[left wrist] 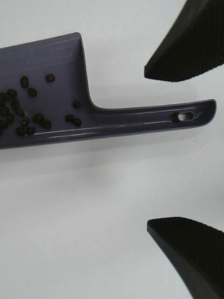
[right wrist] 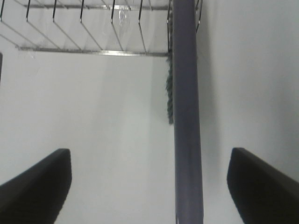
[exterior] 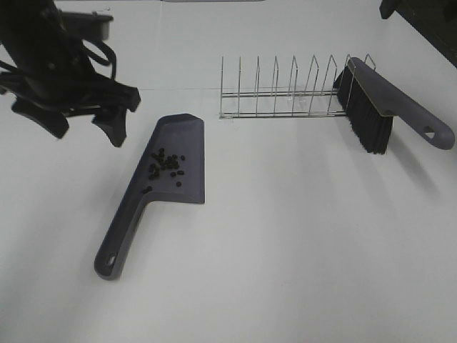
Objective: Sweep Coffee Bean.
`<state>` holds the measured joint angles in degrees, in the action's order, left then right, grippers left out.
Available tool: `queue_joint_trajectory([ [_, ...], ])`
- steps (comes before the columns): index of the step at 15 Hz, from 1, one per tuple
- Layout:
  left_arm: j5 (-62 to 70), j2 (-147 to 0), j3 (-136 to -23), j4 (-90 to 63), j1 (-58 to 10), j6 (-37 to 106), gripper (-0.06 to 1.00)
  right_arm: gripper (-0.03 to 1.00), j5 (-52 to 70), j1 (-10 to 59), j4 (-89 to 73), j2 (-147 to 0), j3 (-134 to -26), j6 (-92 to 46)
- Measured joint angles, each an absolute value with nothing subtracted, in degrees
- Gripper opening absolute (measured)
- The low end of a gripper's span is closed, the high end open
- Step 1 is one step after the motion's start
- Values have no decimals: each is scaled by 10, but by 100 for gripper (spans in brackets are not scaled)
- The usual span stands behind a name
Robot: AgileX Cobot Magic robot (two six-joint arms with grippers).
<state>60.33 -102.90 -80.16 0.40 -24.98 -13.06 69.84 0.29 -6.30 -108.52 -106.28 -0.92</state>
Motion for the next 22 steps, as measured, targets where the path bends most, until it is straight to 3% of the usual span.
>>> queue_joint_trajectory([
  [4, 665, -876, -787, 19, -250, -133, 73, 76, 698, 3, -63, -950, -859, -25],
  [5, 690, -804, -748, 19, -250, -133, 73, 76, 698, 3, -63, -879, -748, -37],
  [12, 698, -556, -486, 19, -250, -128, 73, 76, 692, 3, -64, -640, -445, -38],
  [16, 682, -362, -350, 0, -250, -74, 73, 76, 681, 3, -65, -439, -352, -48],
  [22, 642, -101, -308, -38, -250, -13, 73, 76, 667, 3, -65, -117, -313, -83],
])
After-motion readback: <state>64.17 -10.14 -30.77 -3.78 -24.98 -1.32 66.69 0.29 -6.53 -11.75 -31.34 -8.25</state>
